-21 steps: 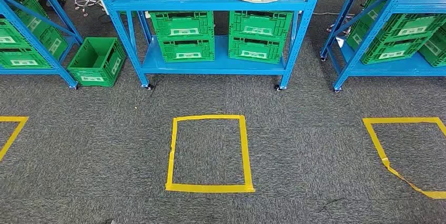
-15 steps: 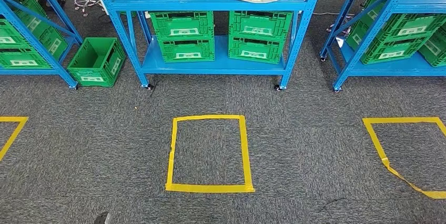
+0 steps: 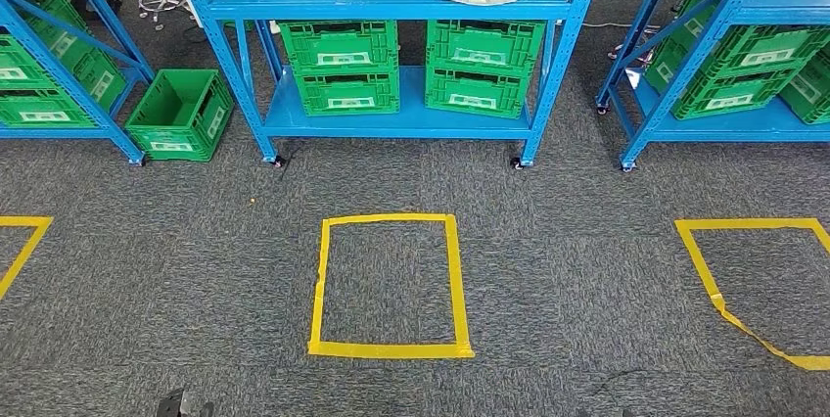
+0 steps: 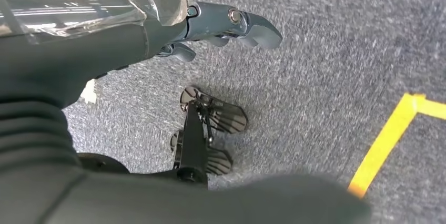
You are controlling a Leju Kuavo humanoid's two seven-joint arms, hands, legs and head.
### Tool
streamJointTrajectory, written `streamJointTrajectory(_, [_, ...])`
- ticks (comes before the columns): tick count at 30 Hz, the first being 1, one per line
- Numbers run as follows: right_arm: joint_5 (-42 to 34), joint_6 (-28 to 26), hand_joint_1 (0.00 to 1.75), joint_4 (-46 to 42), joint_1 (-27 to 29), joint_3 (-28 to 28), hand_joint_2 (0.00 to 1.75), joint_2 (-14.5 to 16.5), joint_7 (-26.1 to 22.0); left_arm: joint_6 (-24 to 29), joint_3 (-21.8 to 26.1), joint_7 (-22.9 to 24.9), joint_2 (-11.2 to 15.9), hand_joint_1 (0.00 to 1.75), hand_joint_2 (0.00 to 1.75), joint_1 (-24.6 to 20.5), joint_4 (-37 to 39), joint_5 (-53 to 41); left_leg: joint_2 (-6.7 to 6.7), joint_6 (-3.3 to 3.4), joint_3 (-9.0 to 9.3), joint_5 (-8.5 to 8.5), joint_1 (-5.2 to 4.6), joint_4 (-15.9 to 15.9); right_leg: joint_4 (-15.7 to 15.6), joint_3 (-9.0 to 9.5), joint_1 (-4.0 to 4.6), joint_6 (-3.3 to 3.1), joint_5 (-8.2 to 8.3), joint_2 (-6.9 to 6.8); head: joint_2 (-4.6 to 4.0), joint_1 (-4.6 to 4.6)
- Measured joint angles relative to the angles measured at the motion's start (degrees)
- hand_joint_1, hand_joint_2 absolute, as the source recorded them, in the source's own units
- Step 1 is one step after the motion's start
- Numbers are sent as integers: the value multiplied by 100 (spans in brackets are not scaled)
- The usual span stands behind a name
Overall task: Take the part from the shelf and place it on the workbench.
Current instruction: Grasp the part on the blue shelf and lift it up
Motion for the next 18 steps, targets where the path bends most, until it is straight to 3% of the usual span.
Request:
streamJointTrajectory(9, [56,-128,0,27,54,-95,175,7,-110,-391,-120,-106,41,0,0,10,127,-60,-1,27,-4,-17,-24,21,-2,0,-37,9,4,0,0,0])
streamJointTrajectory(13, [70,-171,0,76,64,-132,0,16,-133,-592,-158,-160,56,0,0,17,172,-58,0,88,-13,-17,-42,22,-26,4,-50,48,25,1,1,-1])
streamJointTrajectory(16, [64,-167,0,95,77,-171,0,3,-174,-650,-184,-214,47,0,0,16,187,-63,25,182,75,80,12,-132,214,-119,-45,52,-110,-9,1,7])
streamJointTrajectory(18, [54,-158,0,107,99,-212,0,-5,-240,-682,-190,-248,36,0,0,28,193,-57,42,207,92,109,33,-175,916,-469,-66,20,-405,-14,0,9])
